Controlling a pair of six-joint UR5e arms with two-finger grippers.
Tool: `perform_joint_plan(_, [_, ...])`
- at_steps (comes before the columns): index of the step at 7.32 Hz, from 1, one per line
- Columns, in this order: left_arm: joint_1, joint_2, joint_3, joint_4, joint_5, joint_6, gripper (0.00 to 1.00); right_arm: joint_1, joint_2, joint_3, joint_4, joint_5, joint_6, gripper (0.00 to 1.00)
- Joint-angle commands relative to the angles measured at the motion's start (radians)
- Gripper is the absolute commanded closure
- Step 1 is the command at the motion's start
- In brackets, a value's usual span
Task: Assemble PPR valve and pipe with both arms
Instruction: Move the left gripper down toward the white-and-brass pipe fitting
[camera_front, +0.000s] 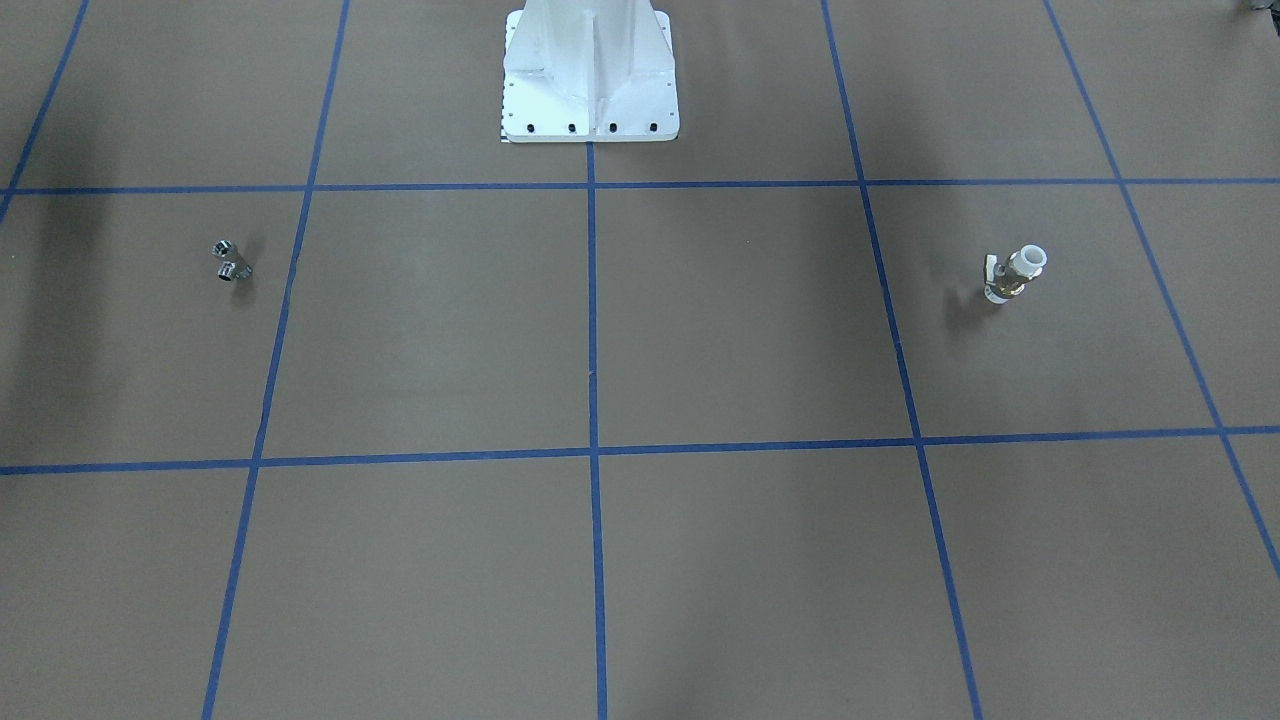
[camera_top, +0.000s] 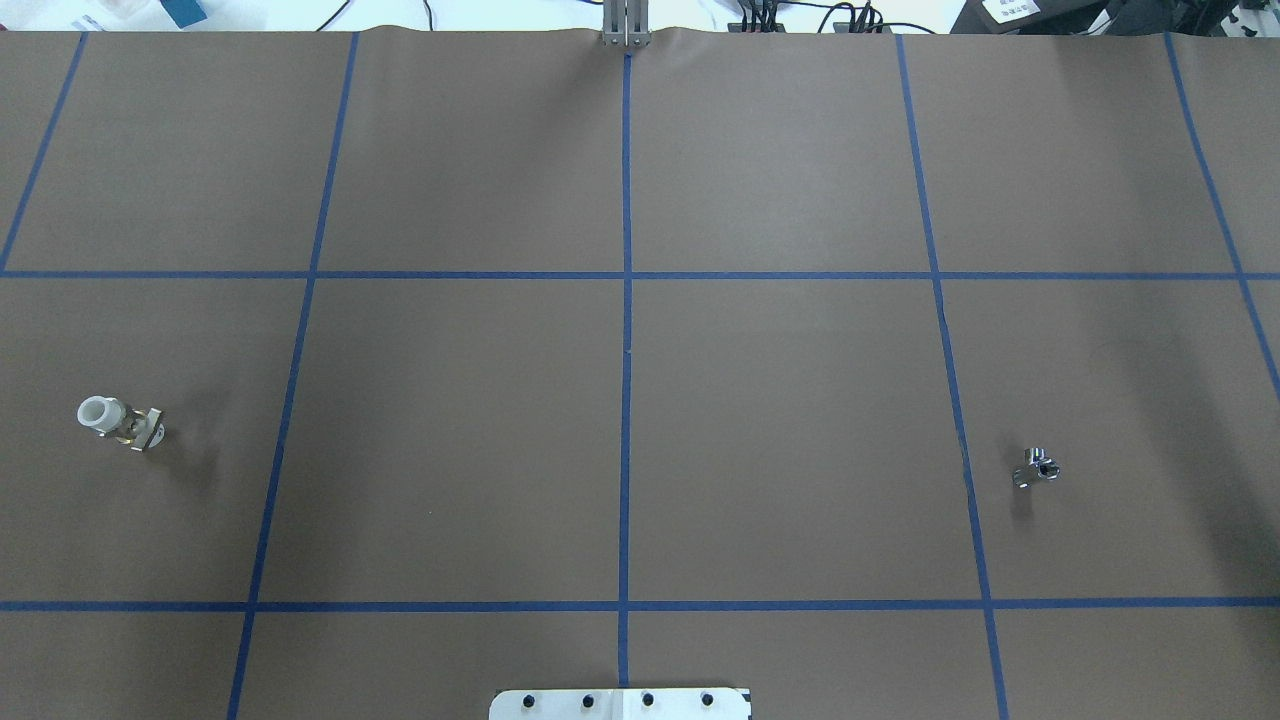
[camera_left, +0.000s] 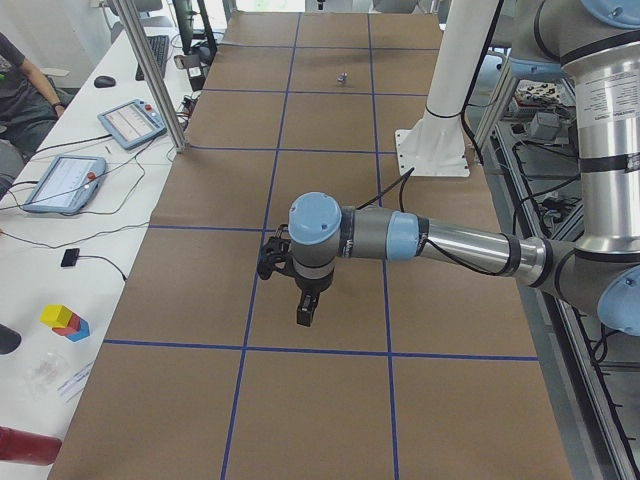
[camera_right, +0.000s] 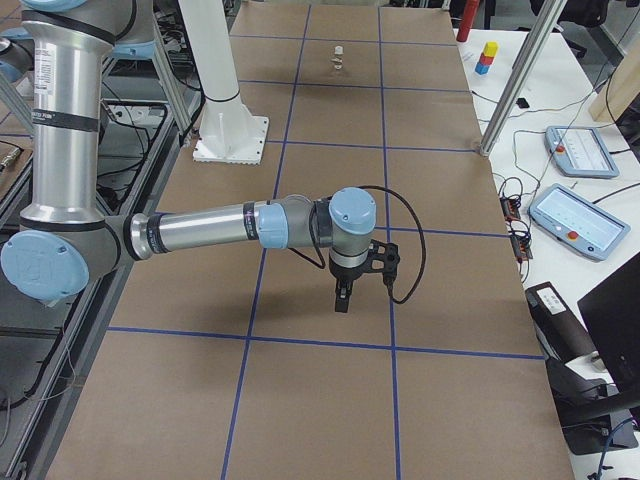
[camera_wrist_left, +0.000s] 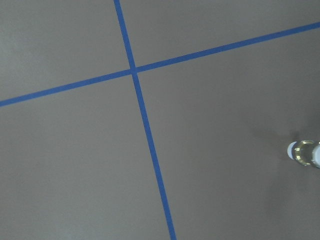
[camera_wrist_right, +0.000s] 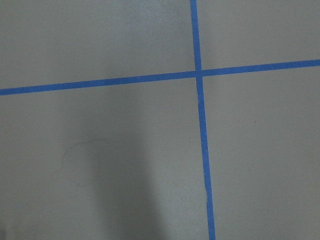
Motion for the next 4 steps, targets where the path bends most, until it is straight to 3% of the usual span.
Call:
perform_joint_plan(1, [-0.016, 0.005, -0.006, 0.022, -0.015, -0.014, 0.00, 0.000, 0.001, -0.005, 0.000, 0.002, 0.000, 0.00])
perform_joint_plan(4, [-0.025, 0.022, -0.040, 0.029, -0.010, -0.013, 0.00, 0.000, 0.001, -0.005, 0.000, 0.002, 0.000, 0.00])
